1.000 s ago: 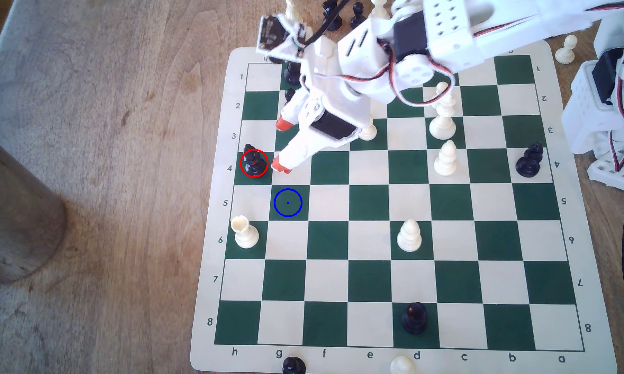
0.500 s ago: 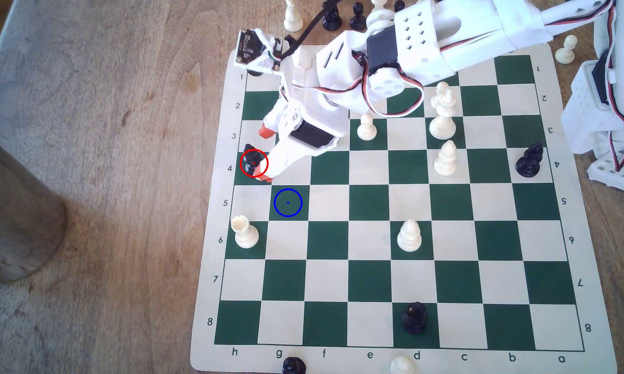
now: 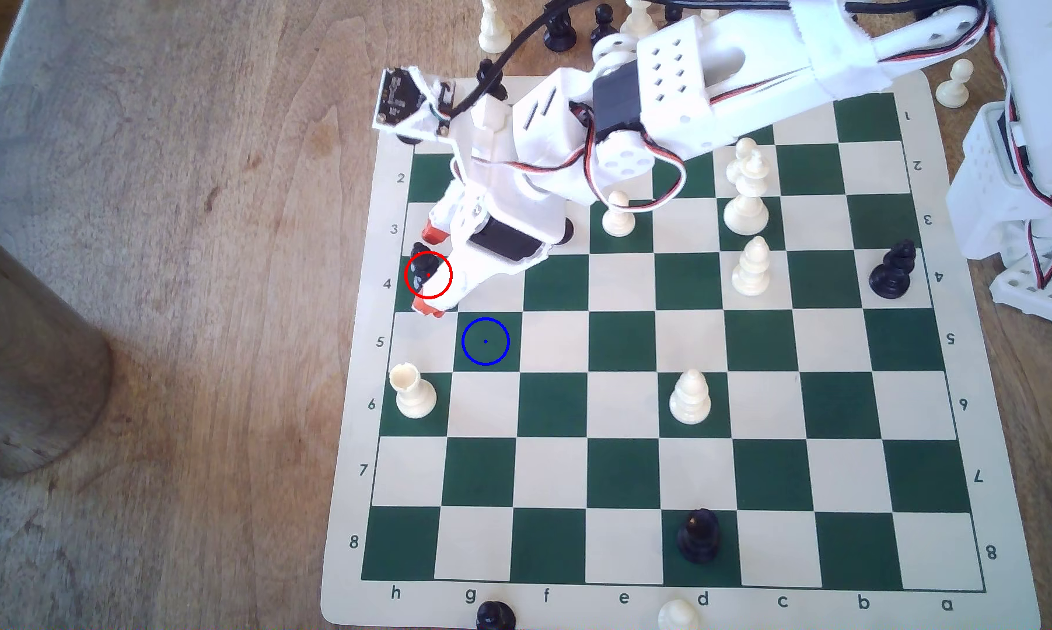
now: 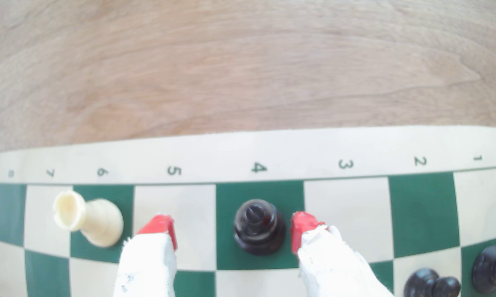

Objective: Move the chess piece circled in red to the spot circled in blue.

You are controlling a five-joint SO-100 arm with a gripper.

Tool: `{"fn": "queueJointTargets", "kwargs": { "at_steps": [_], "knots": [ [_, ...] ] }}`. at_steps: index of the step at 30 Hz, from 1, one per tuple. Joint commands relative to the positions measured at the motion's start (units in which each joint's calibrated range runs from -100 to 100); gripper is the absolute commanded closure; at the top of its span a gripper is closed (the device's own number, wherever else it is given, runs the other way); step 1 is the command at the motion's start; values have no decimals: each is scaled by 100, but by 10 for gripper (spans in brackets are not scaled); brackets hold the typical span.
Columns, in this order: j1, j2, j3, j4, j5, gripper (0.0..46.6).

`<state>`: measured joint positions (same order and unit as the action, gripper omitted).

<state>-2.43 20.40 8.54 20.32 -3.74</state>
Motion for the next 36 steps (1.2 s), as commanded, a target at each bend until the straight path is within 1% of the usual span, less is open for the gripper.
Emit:
{"fn": "queueJointTargets", "kwargs": {
  "at_steps": [1, 2, 6, 7, 9, 12, 19, 23, 25, 28, 31, 34, 36],
  "knots": [
    [5, -156, -564, -173, -10, 253],
    [5, -156, -573, -181, -10, 258],
    [13, -156, -573, -214, -39, 316],
    [5, -156, -573, -214, -39, 356],
    [-3, -156, -573, -214, -44, 395],
    [-26, -139, -555, -214, -44, 424],
    [-50, -139, -555, -214, -54, 443],
    [-26, -275, -573, -287, -137, 450],
    [13, -410, -573, -353, -230, 458],
    [60, -572, -528, -353, -264, 463],
    [52, -937, -201, -296, -283, 463],
    [-58, -1522, 288, -345, -337, 463],
    [-120, -1760, 415, -271, -357, 463]
  ]
}}
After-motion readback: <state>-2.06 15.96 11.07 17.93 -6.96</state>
